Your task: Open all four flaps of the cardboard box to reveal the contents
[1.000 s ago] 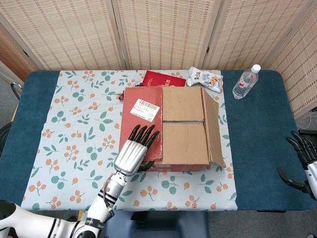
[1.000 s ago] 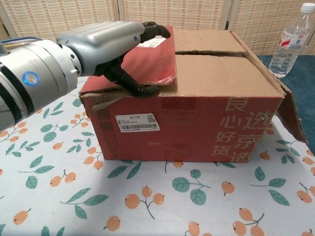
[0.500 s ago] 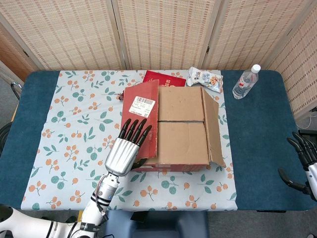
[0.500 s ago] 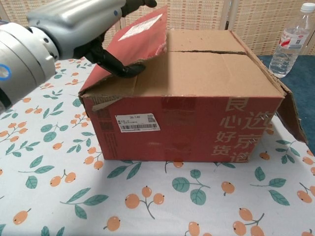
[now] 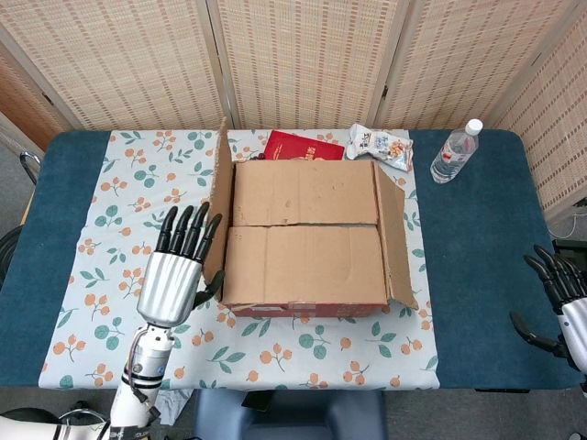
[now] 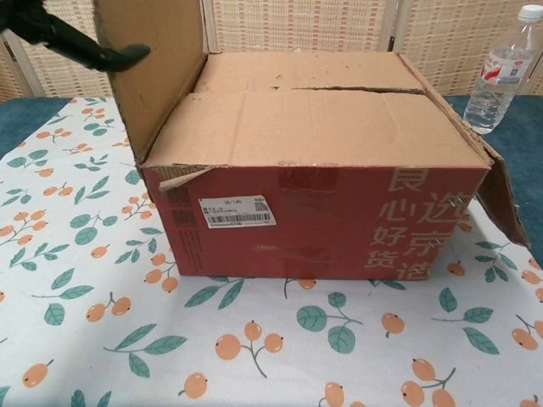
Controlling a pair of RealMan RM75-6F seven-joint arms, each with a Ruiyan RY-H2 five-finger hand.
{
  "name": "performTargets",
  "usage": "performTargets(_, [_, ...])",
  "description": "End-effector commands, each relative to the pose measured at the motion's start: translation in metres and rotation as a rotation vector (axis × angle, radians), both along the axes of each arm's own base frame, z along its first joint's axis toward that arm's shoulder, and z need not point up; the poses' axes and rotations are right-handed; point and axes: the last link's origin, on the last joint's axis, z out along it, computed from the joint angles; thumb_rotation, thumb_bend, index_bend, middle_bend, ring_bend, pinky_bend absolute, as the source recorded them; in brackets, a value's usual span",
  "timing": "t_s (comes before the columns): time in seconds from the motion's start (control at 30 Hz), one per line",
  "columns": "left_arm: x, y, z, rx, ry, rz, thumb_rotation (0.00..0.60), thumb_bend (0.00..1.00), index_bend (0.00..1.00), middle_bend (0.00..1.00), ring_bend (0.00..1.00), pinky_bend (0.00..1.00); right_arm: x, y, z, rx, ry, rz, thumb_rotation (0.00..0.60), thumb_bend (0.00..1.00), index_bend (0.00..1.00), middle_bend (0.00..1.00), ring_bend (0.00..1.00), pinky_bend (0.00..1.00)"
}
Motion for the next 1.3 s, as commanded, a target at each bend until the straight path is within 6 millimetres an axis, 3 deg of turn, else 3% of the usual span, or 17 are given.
performTargets(0.03, [-0.005, -0.003, 0.011, 0.028, -0.016, 0.011, 0.5, 0.35, 0.0, 0.0, 0.0, 0.06, 0.0, -0.001, -0.001, 0.003, 0.003, -0.006, 0.6, 0.42, 0.0, 0.0, 0.0, 0.0])
performTargets(0.3, [-0.029, -0.005, 0.027, 0.051, -0.041, 0.073, 0.499, 0.35, 0.0, 0.0, 0.0, 0.06, 0.001, -0.001, -0.004, 0.007, 0.015, -0.015, 0.6, 0.42, 0.0, 0.0, 0.0, 0.0])
performTargets(0.57, [-0.079, -0.012, 0.031, 0.009, -0.048, 0.196, 0.5, 0.35, 0.0, 0.0, 0.0, 0.06, 0.009, -0.013, -0.019, 0.057, 0.051, 0.009, 0.6, 0.42, 0.0, 0.0, 0.0, 0.0])
performTargets(0.7, [-0.108, -0.018, 0.037, -0.02, -0.069, 0.232, 0.5, 0.35, 0.0, 0.0, 0.01, 0.05, 0.034, -0.041, -0.022, 0.089, 0.106, 0.06, 0.6, 0.42, 0.0, 0.0, 0.0, 0.0])
performTargets(0.9, [-0.14, -0.019, 0.047, -0.042, -0.098, 0.253, 0.497, 0.35, 0.0, 0.0, 0.01, 0.04, 0.093, -0.098, -0.03, 0.156, 0.184, 0.103, 0.6, 0.42, 0.0, 0.0, 0.0, 0.0])
performTargets(1.1, [-0.156, -0.017, 0.059, -0.033, -0.143, 0.239, 0.5, 0.35, 0.0, 0.0, 0.01, 0.03, 0.14, -0.153, -0.062, 0.213, 0.292, 0.107, 0.6, 0.42, 0.0, 0.0, 0.0, 0.0])
performTargets(1.3, [-0.168, -0.015, 0.07, -0.031, -0.158, 0.235, 0.495, 0.35, 0.0, 0.0, 0.0, 0.02, 0.173, -0.193, -0.091, 0.262, 0.345, 0.112, 0.6, 0.42, 0.0, 0.0, 0.0, 0.0])
